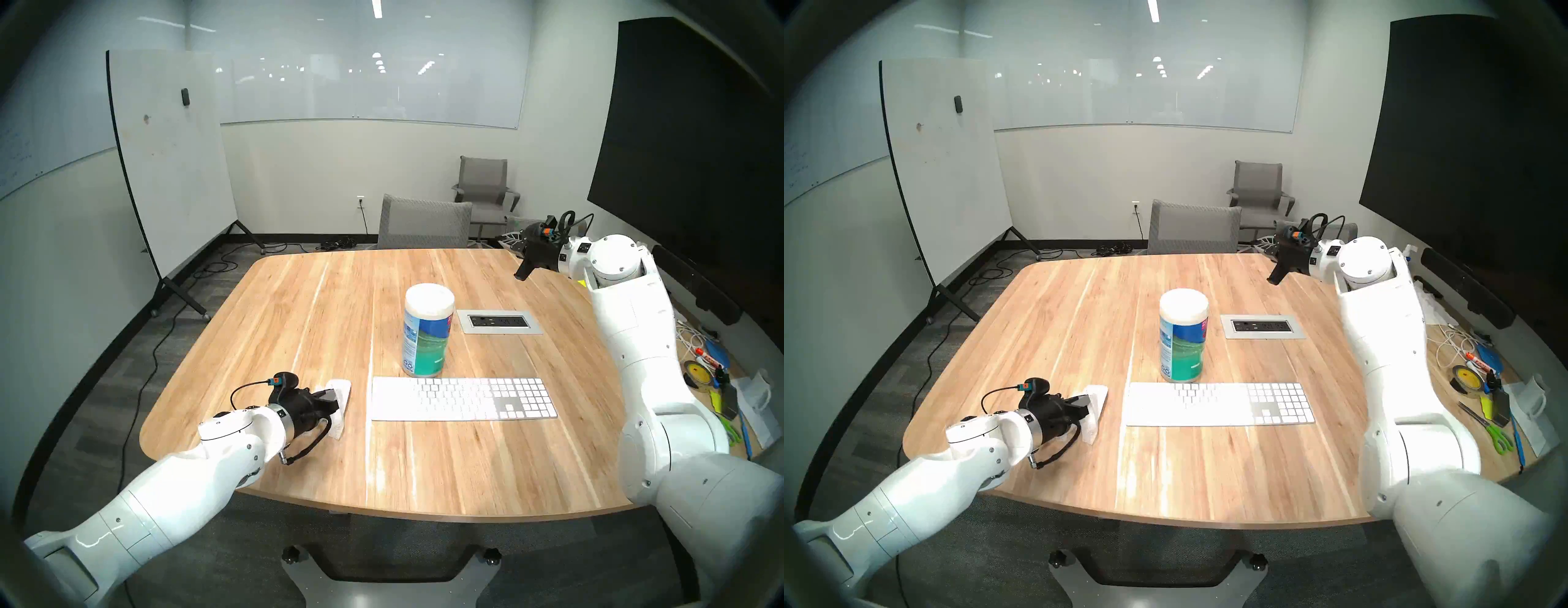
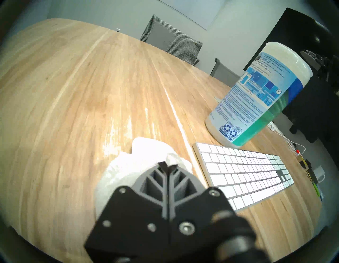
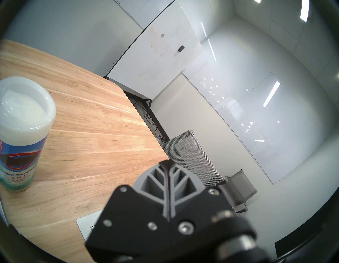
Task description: Wipe the keyboards and mice with a disinfecting wipe, then set the wipe down
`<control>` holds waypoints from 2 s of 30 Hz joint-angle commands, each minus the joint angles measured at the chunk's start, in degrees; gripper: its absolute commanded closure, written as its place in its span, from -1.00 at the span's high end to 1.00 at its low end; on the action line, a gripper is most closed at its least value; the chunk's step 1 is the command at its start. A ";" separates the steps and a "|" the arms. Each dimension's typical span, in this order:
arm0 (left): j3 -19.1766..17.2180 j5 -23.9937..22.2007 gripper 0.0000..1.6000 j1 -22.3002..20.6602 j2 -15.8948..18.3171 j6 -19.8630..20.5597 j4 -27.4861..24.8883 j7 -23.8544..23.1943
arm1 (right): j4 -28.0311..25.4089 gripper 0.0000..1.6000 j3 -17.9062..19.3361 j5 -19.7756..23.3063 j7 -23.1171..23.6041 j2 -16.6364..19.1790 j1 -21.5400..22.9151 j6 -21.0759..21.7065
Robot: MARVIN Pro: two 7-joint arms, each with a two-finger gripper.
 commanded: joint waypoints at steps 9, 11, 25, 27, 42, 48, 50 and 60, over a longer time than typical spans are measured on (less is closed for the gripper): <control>-1.44 -0.66 -1.00 -1.72 0.01 -0.92 2.14 -2.53 | -1.09 -1.00 0.14 0.19 -0.08 -0.14 1.51 0.09; -1.83 -0.88 -1.00 -2.55 0.24 -0.58 2.70 -2.77 | -1.08 -1.00 0.14 0.19 -0.08 -0.14 1.51 0.07; -1.11 -0.53 -1.00 -6.40 0.46 2.78 2.68 -2.83 | -1.07 -1.00 0.14 0.20 -0.09 -0.14 1.51 0.06; -0.14 -0.06 -1.00 -6.68 -0.31 3.12 3.28 -2.94 | -1.08 -1.00 0.14 0.19 -0.08 -0.14 1.51 0.07; 4.70 3.29 -1.00 -9.20 -5.45 0.91 11.14 -5.50 | -1.09 -1.00 0.14 0.19 -0.08 -0.14 1.51 0.09; 5.76 4.01 -1.00 -10.74 -6.05 1.11 12.53 -6.63 | -1.10 -1.00 0.14 0.19 -0.07 -0.14 1.51 0.10; 6.05 4.05 -1.00 -10.72 -6.27 0.96 12.50 -6.74 | -1.10 -1.00 0.14 0.19 -0.08 -0.14 1.51 0.10; 4.00 1.93 -1.00 -4.82 -1.11 0.97 5.90 -5.69 | -1.06 -1.00 0.14 0.19 -0.09 -0.14 1.51 0.05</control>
